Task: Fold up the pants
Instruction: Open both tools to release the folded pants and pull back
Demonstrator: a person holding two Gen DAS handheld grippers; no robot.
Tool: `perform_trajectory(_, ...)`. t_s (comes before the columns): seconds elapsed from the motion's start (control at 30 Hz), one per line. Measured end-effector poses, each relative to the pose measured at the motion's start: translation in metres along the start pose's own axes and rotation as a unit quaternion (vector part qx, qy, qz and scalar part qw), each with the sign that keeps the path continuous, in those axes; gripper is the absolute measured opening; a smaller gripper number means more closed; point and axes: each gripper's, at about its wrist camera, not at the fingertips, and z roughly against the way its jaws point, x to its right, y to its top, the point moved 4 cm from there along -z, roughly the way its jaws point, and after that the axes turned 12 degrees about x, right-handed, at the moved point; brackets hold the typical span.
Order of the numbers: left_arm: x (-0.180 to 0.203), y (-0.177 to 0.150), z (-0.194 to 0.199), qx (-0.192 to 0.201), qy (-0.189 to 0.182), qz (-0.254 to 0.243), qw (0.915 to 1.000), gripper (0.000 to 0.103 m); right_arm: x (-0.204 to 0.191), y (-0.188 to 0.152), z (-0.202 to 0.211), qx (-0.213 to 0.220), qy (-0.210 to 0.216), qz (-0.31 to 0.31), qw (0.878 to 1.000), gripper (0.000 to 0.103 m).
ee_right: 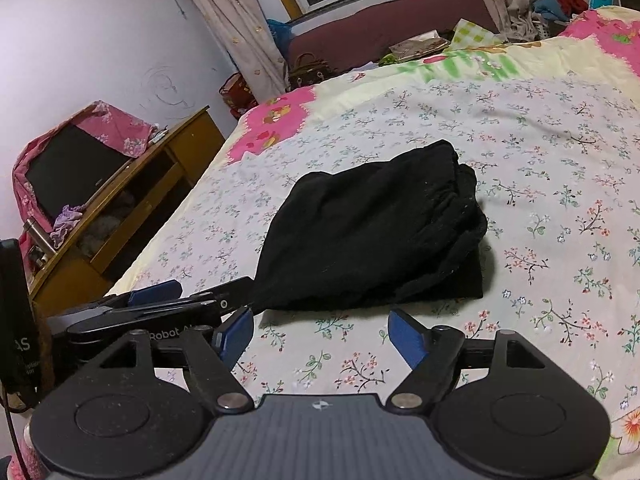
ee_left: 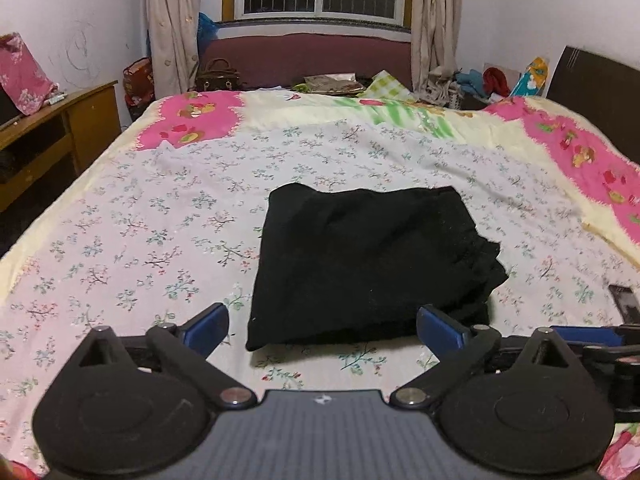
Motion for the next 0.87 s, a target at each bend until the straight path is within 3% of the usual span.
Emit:
perform_trajectory(0.27,0.003,-0.006,0.007,-0.005,0.013,-0.005,0.9999,0.103,-0.001,-0.007,0.003,-0.003,-0.003,-0.004,1.0,0.069)
perform_trajectory(0.43,-0.001,-0.009,0.006,-0.018,0.001,0.017,0.9997,0.103,-0.001,-0.008,0.006,-0.004,-0.002,-0.006,1.0,0.07)
perform_trajectory(0.87,0.003,-0.008,0.01,-0.004,0.008,0.007,0.9999,0.103,-0.003,-0.011,0.009,-0.003,-0.006,-0.009,1.0,0.071)
